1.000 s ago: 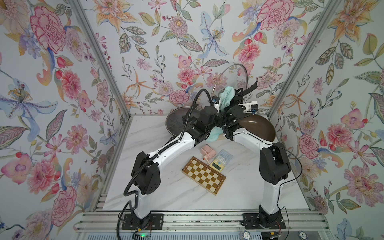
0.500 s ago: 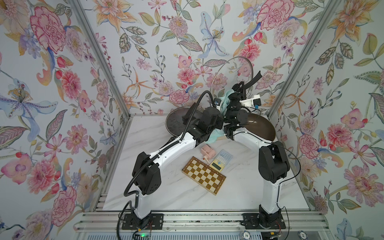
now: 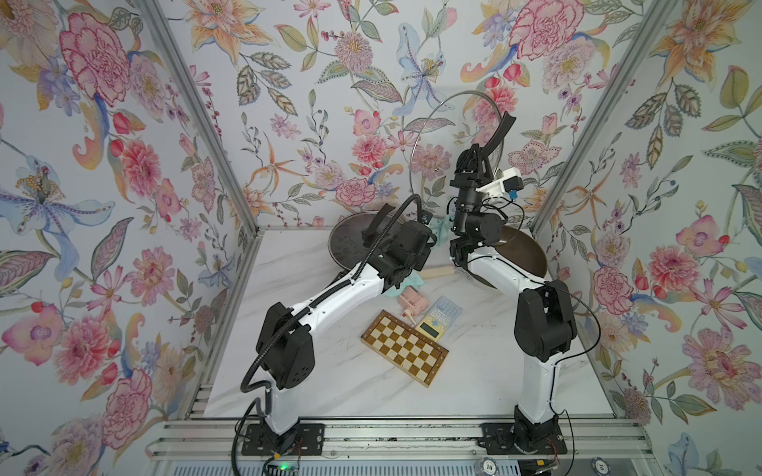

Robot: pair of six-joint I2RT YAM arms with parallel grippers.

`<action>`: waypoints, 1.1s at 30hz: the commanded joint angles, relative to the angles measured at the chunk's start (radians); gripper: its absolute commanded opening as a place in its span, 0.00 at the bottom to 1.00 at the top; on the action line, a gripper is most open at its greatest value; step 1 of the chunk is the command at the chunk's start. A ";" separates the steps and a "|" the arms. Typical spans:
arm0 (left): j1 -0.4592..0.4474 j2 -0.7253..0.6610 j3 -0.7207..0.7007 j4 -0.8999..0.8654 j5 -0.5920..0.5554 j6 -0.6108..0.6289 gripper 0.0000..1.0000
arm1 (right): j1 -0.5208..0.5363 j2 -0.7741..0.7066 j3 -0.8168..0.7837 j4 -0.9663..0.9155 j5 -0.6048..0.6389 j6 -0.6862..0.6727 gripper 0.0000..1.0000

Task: Wipe the pot lid with a cloth
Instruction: Wipe the pot lid, then place the pot lid on the cooking pot.

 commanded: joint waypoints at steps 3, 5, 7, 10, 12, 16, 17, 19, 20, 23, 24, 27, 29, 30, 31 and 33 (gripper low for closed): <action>0.021 -0.197 -0.045 0.110 0.012 0.065 0.00 | -0.010 -0.124 -0.041 0.029 -0.137 -0.171 0.00; 0.033 -0.229 -0.048 0.088 -0.032 0.087 0.00 | -0.011 -0.141 -0.065 0.009 -0.149 -0.237 0.00; 0.045 -0.255 -0.045 0.054 -0.127 0.115 0.00 | -0.010 -0.161 -0.093 -0.018 -0.152 -0.304 0.00; 0.070 -0.281 -0.052 0.041 -0.251 0.144 0.00 | -0.012 -0.191 -0.141 -0.060 -0.153 -0.384 0.00; 0.085 -0.351 -0.084 0.083 -0.296 0.146 0.00 | -0.018 -0.219 -0.175 -0.106 -0.153 -0.427 0.00; 0.102 -0.428 -0.186 0.212 -0.302 0.145 0.00 | -0.056 -0.281 -0.280 -0.231 -0.138 -0.443 0.00; 0.104 -0.442 -0.213 0.242 -0.293 0.143 0.00 | -0.076 -0.298 -0.309 -0.281 -0.134 -0.440 0.00; 0.104 -0.455 -0.245 0.277 -0.274 0.135 0.00 | -0.121 -0.333 -0.341 -0.411 -0.134 -0.425 0.00; 0.104 -0.455 -0.254 0.285 -0.262 0.132 0.00 | -0.147 -0.346 -0.351 -0.490 -0.138 -0.412 0.00; 0.104 -0.441 -0.260 0.287 -0.238 0.119 0.00 | -0.224 -0.374 -0.402 -0.618 -0.147 -0.353 0.00; 0.104 -0.438 -0.262 0.291 -0.228 0.116 0.00 | -0.251 -0.379 -0.426 -0.635 -0.151 -0.327 0.00; 0.104 -0.429 -0.268 0.307 -0.197 0.104 0.00 | -0.309 -0.372 -0.484 -0.640 -0.155 -0.292 0.00; 0.103 -0.418 -0.266 0.311 -0.182 0.096 0.00 | -0.331 -0.353 -0.518 -0.602 -0.175 -0.294 0.00; 0.104 -0.412 -0.261 0.311 -0.177 0.091 0.00 | -0.340 -0.336 -0.526 -0.589 -0.177 -0.297 0.00; 0.104 -0.408 -0.256 0.311 -0.173 0.088 0.00 | -0.345 -0.320 -0.531 -0.571 -0.189 -0.301 0.00; 0.104 -0.397 -0.246 0.305 -0.167 0.078 0.00 | -0.359 -0.280 -0.531 -0.537 -0.207 -0.307 0.00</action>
